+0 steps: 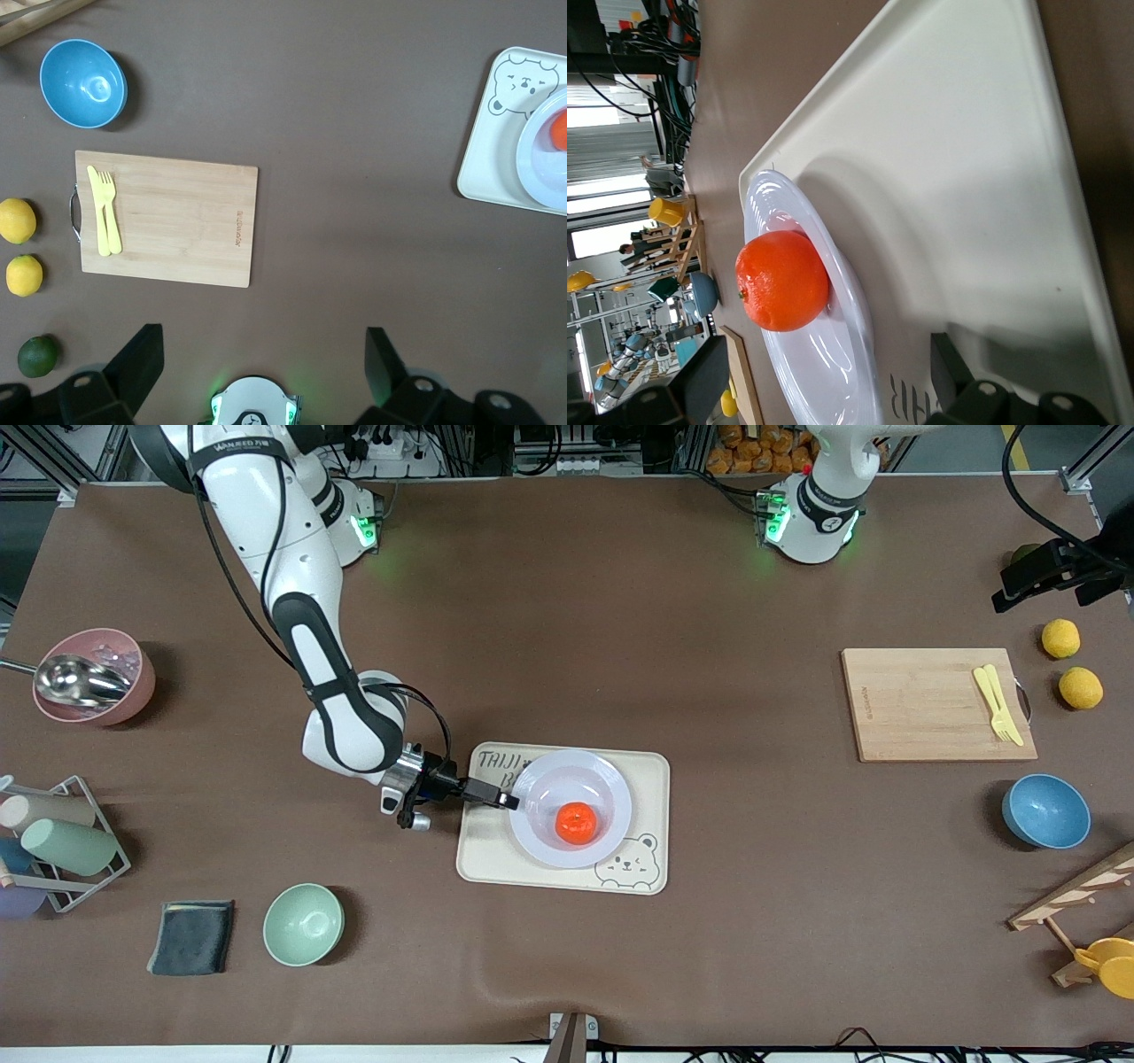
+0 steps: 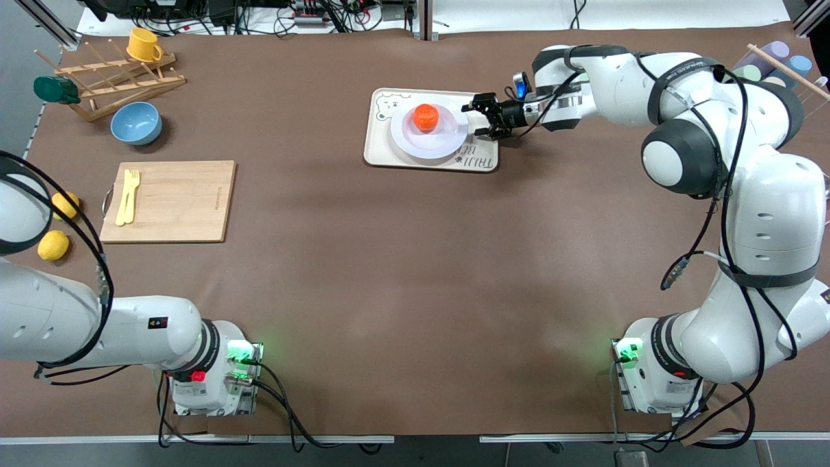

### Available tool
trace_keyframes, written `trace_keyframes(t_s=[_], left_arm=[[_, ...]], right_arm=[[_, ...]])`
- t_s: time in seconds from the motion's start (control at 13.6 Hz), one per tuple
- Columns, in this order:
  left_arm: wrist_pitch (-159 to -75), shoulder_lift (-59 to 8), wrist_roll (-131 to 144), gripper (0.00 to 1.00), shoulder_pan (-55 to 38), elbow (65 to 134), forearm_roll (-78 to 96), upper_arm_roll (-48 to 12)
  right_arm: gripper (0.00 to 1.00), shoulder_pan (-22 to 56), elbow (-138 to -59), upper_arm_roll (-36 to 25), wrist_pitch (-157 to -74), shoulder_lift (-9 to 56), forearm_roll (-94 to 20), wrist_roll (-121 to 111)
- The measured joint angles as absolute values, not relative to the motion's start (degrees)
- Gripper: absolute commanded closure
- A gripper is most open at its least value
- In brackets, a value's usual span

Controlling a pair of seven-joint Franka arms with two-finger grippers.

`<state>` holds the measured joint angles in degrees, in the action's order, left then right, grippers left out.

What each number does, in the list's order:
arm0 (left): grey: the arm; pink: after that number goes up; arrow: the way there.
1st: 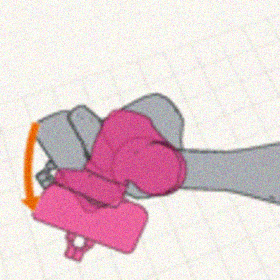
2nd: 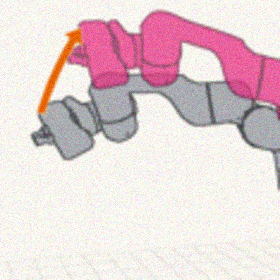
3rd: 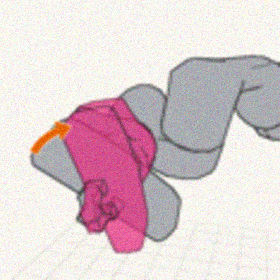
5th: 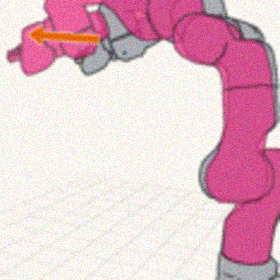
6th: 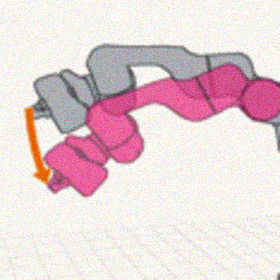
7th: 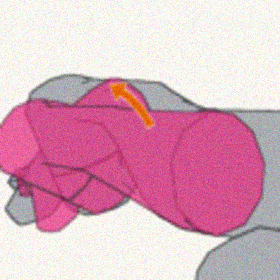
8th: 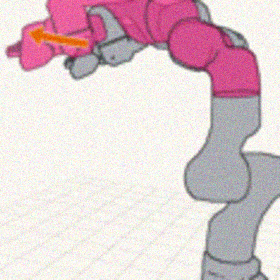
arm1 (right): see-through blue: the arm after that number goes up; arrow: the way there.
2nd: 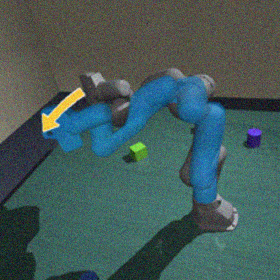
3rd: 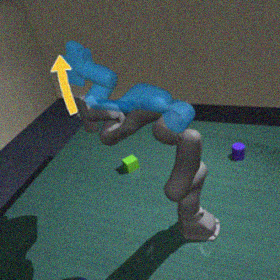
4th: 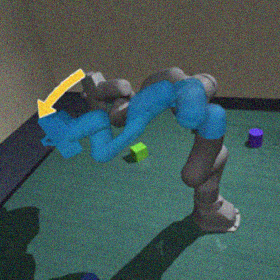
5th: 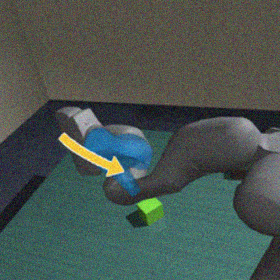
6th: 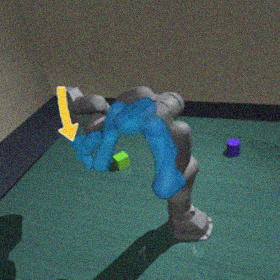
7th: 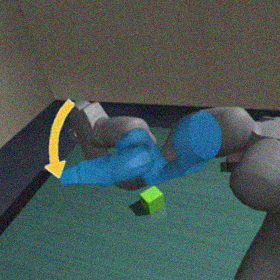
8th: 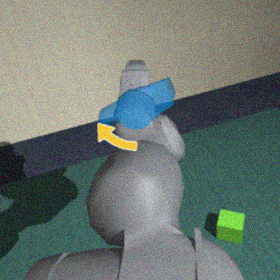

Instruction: Place orange and plate with both arms

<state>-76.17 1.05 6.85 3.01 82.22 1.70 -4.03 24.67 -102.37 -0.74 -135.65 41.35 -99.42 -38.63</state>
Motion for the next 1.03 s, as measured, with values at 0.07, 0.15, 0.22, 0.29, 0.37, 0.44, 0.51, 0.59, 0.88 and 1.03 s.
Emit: trace_keyframes(t_s=[0.07, 0.15, 0.22, 0.29, 0.37, 0.44, 0.51, 0.59, 0.88, 1.03], left_arm=[[-76.17, 1.04, 6.85, 0.0, 3.01, 82.22, 1.7, -4.04], [-76.17, 1.04, 6.85, 0.0, 3.0, 82.22, 1.7, -4.04], [-76.17, 1.04, 6.85, 0.0, 2.96, 82.22, 1.7, -4.05], [-76.17, 1.05, 6.85, 0.0, 2.93, 82.21, 1.7, -4.07], [-76.17, 1.04, 6.85, 0.0, 2.9, 82.21, 1.7, -4.08], [-76.17, 1.05, 6.85, 0.0, 2.89, 82.21, 1.7, -4.1], [-76.17, 1.05, 6.85, 0.0, 2.89, 82.21, 1.7, -4.1], [-76.17, 1.04, 6.85, 0.0, 2.89, 82.22, 1.7, -4.1], [-76.17, 1.04, 6.85, 0.0, 2.89, 82.22, 1.7, -4.09], [-76.17, 1.03, 6.85, 0.0, 2.9, 82.22, 1.7, -4.09]], right_arm=[[0.0, 24.39, -102.34, -0.79, -135.75, 40.96, -97.45, -36.48], [0.0, 23.95, -102.3, -0.81, -135.76, 40.41, -94.92, -34.06], [0.0, 23.46, -102.27, -0.82, -135.76, 39.62, -91.7, -31.11], [0.0, 22.92, -102.26, -0.83, -135.76, 38.68, -88.31, -27.99], [0.0, 22.33, -102.27, -0.85, -135.72, 37.51, -84.73, -25.03], [0.0, 21.62, -102.35, -0.87, -135.51, 36.24, -80.9, -22.31], [0.0, 20.66, -102.54, -0.88, -134.55, 34.89, -77.11, -19.91], [0.0, 19.5, -102.81, -0.92, -132.48, 33.64, -73.82, -18.11], [0.0, 12.22, -103.27, -1.44, -120.75, 29.91, -59.54, -14.77], [0.0, 7.92, -103.17, -1.5, -115.0, 27.89, -52.13, -14.65]])
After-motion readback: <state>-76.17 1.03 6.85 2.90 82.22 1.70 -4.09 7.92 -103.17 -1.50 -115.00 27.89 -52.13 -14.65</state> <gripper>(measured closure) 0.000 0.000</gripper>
